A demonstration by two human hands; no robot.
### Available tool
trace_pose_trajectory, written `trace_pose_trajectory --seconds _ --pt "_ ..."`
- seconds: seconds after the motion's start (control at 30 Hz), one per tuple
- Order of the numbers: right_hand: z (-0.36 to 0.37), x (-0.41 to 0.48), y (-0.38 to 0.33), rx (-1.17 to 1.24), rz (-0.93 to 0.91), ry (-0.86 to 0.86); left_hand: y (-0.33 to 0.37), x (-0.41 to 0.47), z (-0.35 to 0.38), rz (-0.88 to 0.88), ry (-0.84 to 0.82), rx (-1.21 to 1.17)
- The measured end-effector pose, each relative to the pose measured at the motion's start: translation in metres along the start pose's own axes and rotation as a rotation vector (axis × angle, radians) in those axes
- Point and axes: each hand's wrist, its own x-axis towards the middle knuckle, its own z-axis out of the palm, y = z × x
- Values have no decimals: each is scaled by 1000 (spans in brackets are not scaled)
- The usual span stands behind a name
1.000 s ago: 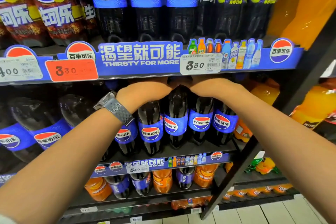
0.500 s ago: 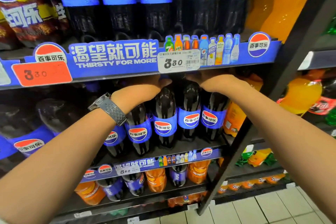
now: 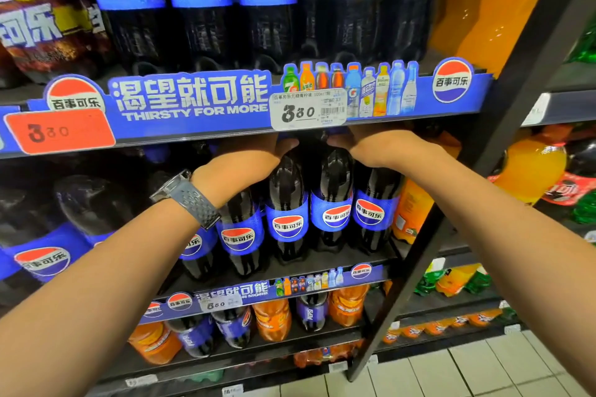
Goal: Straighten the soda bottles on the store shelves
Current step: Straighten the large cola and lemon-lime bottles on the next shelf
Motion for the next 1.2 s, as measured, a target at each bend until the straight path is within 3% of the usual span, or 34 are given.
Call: trace_pose_trajectory --seconds 0.17,0.37,0.5,0.63,0.7,0.83,0.9,1.03,1.2 --pt "-3 -3 4 -49 -16 -92 0 1 -2 16 -1 13" --pt "-2 -7 -3 72 9 -12 4 1 -5 4 -59 -24" --pt "-9 -15 5 165 244 -243 16 4 -6 -16 -139 -27" --pt "-22 -31 23 78 423 -57 43 9 2 112 1 44" --pt "-23 -32 29 -78 365 -6 58 20 8 175 20 -1" --pt "-13 -33 31 -118 192 259 78 39 19 223 -101 -149" --pt "-12 -30 30 -191 250 216 81 42 23 214 -160 -201" --pt "-14 -25 28 -332 225 147 79 39 25 176 -121 -207" --pt "-15 -27 27 -315 217 96 78 36 25 174 -137 -136"
